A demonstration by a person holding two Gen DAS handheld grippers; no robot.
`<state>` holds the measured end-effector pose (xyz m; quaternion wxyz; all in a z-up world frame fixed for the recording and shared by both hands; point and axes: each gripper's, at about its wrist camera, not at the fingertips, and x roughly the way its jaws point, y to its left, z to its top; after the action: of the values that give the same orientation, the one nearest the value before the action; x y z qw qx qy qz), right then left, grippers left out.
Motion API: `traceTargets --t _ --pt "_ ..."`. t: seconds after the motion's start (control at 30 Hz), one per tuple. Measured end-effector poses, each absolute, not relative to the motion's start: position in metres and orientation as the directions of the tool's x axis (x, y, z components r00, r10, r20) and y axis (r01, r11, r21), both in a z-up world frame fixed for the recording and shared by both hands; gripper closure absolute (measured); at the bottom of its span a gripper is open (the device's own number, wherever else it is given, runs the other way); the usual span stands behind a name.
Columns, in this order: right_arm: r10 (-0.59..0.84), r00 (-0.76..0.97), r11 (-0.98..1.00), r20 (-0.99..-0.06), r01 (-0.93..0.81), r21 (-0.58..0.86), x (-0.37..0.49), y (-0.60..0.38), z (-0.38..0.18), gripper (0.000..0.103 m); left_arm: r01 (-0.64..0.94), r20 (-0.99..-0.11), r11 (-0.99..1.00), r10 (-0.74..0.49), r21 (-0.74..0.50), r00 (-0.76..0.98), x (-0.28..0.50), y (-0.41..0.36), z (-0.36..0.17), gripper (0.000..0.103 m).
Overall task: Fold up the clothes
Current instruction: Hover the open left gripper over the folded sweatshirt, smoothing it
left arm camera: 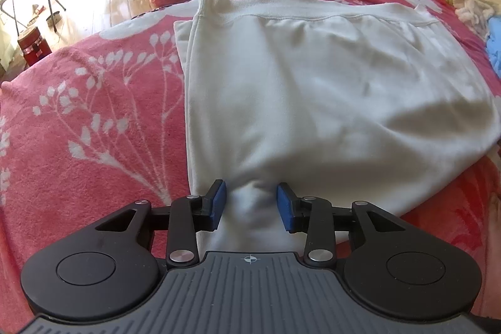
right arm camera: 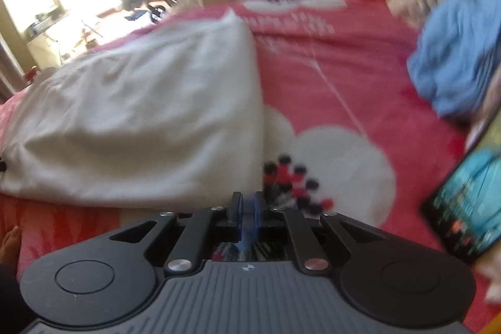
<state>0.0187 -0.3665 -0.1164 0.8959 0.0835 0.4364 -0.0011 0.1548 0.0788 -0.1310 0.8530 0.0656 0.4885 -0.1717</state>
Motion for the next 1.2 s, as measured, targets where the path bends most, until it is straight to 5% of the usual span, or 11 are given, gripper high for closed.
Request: traceTargets --t 0.13,0.43,0.7,0.9,1.2 --pt "0.140 0.664 0.988 -0.734 -0.044 0.148 0.018 -0.350 -0.104 0.096 0.355 -0.853 0.933 -0.233 -0.061 0.466 0.155 0.080 -0.131 0.066" --pt "0.091 0.559 0.995 -0.824 -0.084 0.053 0.030 -0.335 -0.136 0.097 0.361 -0.853 0.930 -0.239 -0.064 0.464 0.156 0.081 -0.132 0.065" --pt "0.186 0.642 0.979 -0.744 -0.185 0.084 0.035 -0.309 -0.115 0.096 0.357 -0.852 0.932 -0.238 -0.065 0.466 0.156 0.080 -0.131 0.064" --pt "0.143 0.592 0.979 -0.793 -0.204 0.025 0.043 -0.303 -0.147 0.096 0.396 -0.824 0.918 -0.197 0.036 0.531 0.147 0.076 -0.111 0.063" --pt "0.150 0.590 0.984 -0.793 -0.168 0.061 0.042 -0.306 -0.144 0.096 0.599 -0.752 0.800 -0.420 -0.042 0.508 0.146 0.027 -0.092 0.063"
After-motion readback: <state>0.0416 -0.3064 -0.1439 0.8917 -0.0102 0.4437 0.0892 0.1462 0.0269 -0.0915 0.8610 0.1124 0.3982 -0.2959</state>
